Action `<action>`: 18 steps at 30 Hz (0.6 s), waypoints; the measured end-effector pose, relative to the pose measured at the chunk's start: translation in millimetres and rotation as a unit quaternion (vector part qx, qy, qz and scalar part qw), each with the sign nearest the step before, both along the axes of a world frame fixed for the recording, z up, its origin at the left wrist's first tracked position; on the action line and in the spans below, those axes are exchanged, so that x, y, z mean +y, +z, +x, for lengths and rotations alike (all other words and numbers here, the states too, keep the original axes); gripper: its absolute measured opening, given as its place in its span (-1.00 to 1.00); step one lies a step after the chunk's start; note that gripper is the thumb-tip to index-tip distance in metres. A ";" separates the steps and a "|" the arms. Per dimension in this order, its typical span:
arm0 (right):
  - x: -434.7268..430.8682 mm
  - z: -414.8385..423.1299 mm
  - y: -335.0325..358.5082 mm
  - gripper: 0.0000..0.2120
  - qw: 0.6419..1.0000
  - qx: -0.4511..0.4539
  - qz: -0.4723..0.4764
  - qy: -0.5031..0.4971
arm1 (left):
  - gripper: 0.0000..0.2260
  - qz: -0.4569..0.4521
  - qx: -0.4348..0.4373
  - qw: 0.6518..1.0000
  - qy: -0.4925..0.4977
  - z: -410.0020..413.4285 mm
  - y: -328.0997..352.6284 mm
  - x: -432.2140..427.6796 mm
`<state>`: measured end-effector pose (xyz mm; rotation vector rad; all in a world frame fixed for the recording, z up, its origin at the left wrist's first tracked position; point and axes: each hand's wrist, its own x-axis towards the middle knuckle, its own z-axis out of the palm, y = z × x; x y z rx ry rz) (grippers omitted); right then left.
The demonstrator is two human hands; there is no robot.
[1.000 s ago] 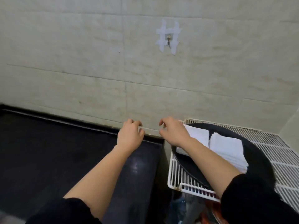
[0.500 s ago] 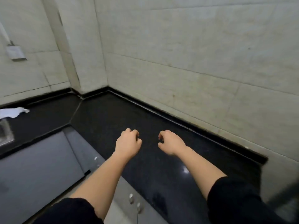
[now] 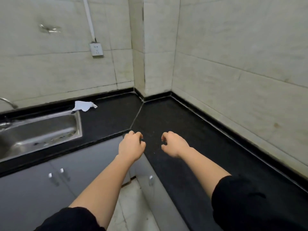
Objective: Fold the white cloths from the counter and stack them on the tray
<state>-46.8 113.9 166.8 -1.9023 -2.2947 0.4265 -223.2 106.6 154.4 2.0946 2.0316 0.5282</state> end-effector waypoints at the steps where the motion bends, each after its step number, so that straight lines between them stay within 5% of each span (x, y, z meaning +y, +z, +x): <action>1: 20.3 -9.4 -0.8 -0.74 1.000 0.000 0.001 0.008 | -0.72 -0.004 0.002 1.000 0.007 -9.4 0.4 16.5; 18: 331.7 -189.8 -18.8 -0.71 0.994 -0.033 -0.016 0.105 | -0.70 -0.063 0.023 0.993 0.097 -176.0 -12.0 298.4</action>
